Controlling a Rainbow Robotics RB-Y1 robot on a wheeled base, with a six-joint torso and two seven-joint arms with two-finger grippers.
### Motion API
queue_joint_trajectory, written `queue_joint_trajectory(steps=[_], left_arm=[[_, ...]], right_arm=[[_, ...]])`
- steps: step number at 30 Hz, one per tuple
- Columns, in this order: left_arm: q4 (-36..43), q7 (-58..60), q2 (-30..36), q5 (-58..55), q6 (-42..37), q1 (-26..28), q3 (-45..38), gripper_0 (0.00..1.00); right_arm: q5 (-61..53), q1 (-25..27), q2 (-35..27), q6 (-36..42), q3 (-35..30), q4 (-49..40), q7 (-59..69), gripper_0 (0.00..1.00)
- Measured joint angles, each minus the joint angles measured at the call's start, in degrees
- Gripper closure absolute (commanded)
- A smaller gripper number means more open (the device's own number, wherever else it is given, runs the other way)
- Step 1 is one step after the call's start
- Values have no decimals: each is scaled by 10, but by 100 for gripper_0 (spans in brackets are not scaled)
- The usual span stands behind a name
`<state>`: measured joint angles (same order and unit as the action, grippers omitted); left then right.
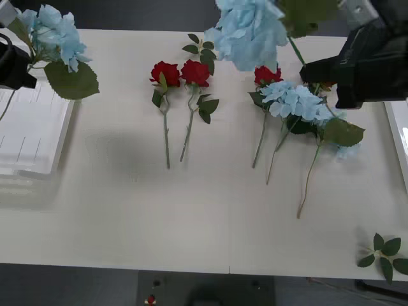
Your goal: Put the red flowers into the right box and the blue flowers into the left box
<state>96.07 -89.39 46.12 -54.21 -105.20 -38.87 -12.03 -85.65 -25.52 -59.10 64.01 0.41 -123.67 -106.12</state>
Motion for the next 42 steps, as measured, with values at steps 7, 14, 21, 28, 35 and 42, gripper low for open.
queue_joint_trajectory(steps=[7,14,21,28,35,42], left_arm=[[-37,-117,0,101,-35,-28,-43,100],[-153,-170,0,120,59,-39,-31,100],[-258,-189,0,110,221,-63,62,100],[-346,-189,0,105,363,-76,141,100],[-390,-188,0,118,368,-82,73,100],[-443,-187,0,200,422,-82,20,100]], right_arm=[[0,0,23,-156,106,38,-40,100],[-23,-10,42,-308,204,56,-50,100],[-120,-143,1,-432,372,101,-50,100],[-187,-288,-20,-553,542,149,-49,100],[-194,-317,68,-595,565,224,-49,100],[-211,-321,152,-600,563,271,-49,100]])
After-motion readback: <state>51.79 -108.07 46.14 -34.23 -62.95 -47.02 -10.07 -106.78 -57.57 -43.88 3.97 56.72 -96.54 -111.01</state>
